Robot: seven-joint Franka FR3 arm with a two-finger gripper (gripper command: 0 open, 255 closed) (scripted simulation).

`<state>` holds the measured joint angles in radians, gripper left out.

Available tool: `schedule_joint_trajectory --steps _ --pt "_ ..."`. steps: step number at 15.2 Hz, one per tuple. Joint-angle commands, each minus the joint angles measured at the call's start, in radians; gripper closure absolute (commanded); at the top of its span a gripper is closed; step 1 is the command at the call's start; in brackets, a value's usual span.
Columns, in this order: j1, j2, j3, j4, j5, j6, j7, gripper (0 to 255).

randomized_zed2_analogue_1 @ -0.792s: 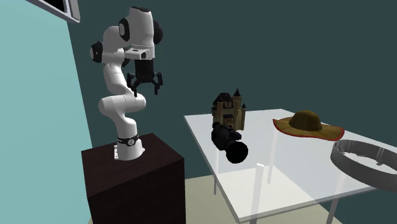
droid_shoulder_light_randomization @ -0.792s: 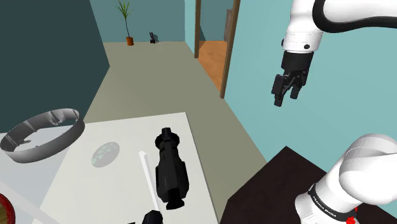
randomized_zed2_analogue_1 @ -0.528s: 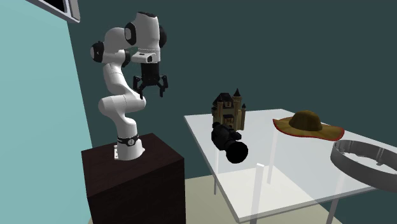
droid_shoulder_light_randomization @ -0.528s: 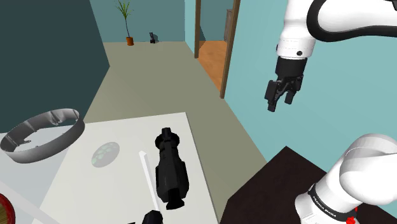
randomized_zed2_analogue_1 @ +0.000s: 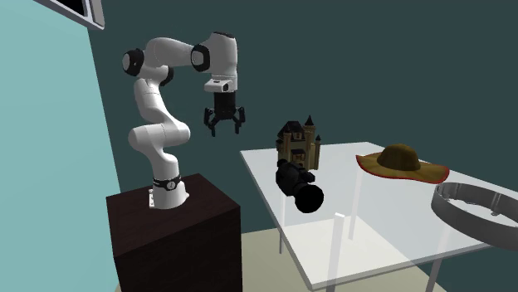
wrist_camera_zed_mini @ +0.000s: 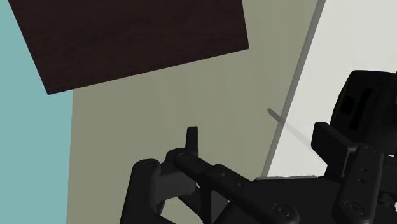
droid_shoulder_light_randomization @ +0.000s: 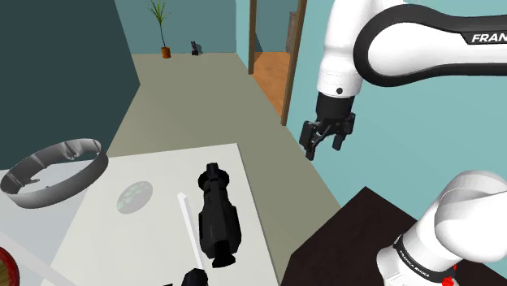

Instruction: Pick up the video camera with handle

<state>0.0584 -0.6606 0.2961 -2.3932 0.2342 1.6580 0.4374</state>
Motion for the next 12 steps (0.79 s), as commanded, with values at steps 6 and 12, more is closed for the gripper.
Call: schedule_joint_trajectory --steps 6,12 --pt "-0.006 0.171 0.173 0.053 0.033 0.185 0.208 0" --pt "-0.038 0.377 0.322 0.159 -0.035 0.324 0.417 0"
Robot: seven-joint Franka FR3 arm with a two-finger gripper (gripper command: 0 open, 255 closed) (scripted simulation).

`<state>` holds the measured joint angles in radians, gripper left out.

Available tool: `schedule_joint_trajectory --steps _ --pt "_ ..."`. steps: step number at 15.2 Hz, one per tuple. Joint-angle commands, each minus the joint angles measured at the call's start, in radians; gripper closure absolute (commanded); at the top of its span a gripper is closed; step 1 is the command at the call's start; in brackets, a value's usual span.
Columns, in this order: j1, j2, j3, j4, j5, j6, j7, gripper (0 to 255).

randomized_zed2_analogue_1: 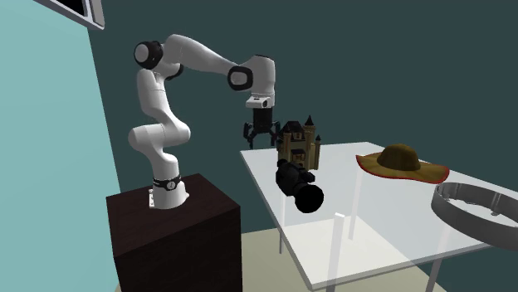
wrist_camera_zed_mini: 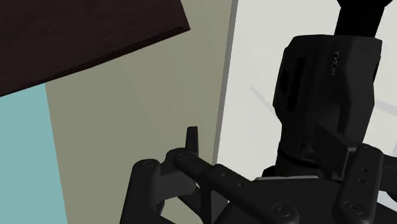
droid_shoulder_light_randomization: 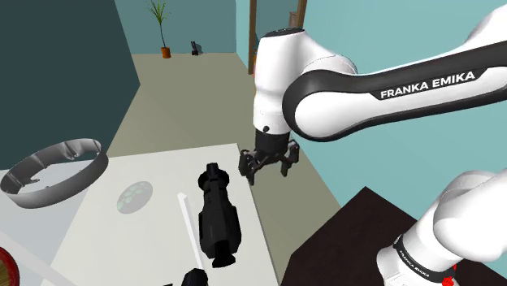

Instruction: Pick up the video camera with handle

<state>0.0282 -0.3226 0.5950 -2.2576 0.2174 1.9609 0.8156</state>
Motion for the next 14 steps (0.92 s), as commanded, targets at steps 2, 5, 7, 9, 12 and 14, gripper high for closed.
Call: schedule_joint_trajectory --steps 2,5,7,9,12,14 --pt "-0.020 0.121 0.071 0.071 -0.069 0.060 0.121 0" --pt "-0.030 0.260 0.132 0.153 -0.178 0.104 0.258 0" --pt "-0.020 0.360 0.157 0.216 -0.268 0.120 0.357 0" --pt "0.009 0.463 0.163 0.288 -0.363 0.124 0.453 0" --pt "0.042 0.530 0.150 0.329 -0.424 0.132 0.511 0" --pt "0.046 0.543 0.146 0.315 -0.436 0.155 0.520 0"
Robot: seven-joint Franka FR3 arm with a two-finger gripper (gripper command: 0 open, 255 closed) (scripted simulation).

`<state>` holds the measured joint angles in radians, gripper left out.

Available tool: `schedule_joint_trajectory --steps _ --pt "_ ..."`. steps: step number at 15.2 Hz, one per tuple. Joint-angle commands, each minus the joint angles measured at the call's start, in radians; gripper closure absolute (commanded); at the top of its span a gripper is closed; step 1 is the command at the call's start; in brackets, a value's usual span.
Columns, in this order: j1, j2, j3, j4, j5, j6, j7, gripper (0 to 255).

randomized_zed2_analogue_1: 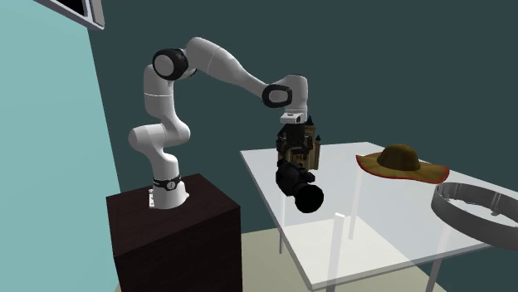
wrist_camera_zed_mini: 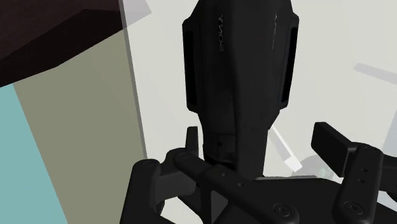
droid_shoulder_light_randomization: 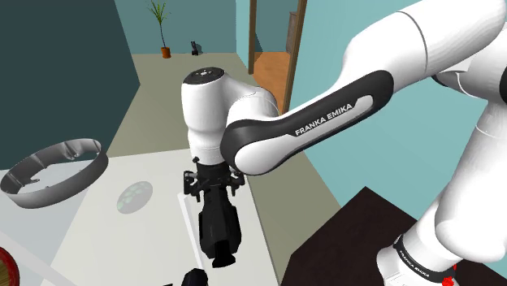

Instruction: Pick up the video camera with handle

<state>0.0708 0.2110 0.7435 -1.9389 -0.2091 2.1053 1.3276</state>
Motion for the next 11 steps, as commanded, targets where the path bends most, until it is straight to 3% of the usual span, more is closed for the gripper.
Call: schedule_joint_trajectory --steps 1,6,7,11 --pt "0.005 0.016 -0.005 -0.010 -0.016 0.022 0.012 0" --pt "0.013 0.042 -0.013 -0.032 -0.040 0.062 0.030 0" --pt "0.012 0.039 -0.012 -0.036 -0.038 0.064 0.029 255" --pt "0.012 0.040 -0.013 -0.035 -0.039 0.063 0.029 255"
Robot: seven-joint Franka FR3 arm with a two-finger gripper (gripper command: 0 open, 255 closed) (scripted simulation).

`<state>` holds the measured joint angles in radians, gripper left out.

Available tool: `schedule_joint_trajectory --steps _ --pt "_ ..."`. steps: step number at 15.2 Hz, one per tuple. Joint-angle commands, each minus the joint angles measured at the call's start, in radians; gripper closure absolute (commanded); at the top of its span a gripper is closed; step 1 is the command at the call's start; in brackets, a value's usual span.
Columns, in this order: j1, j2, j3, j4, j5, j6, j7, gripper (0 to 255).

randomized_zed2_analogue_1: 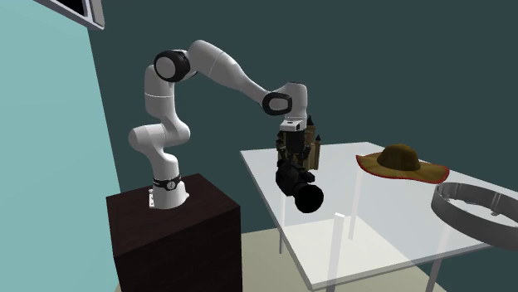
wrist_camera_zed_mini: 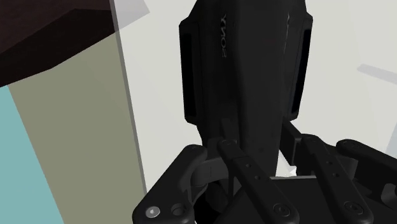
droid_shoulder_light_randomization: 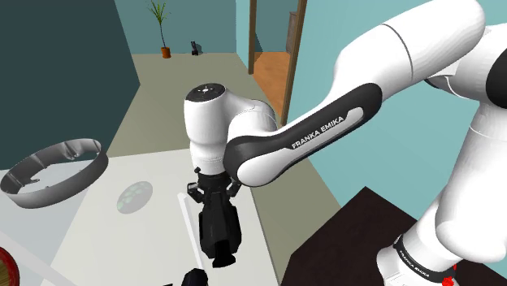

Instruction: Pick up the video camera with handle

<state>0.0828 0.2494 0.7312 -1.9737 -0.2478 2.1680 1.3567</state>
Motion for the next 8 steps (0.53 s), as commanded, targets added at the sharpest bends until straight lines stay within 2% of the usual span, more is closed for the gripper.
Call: schedule_joint_trajectory --steps 1,5,8 --pt "0.000 0.001 0.000 0.000 0.000 0.001 0.000 255" --pt "0.001 0.004 -0.001 0.002 -0.002 -0.001 0.001 255" --pt "-0.006 -0.018 0.007 0.021 0.019 -0.034 -0.014 255"
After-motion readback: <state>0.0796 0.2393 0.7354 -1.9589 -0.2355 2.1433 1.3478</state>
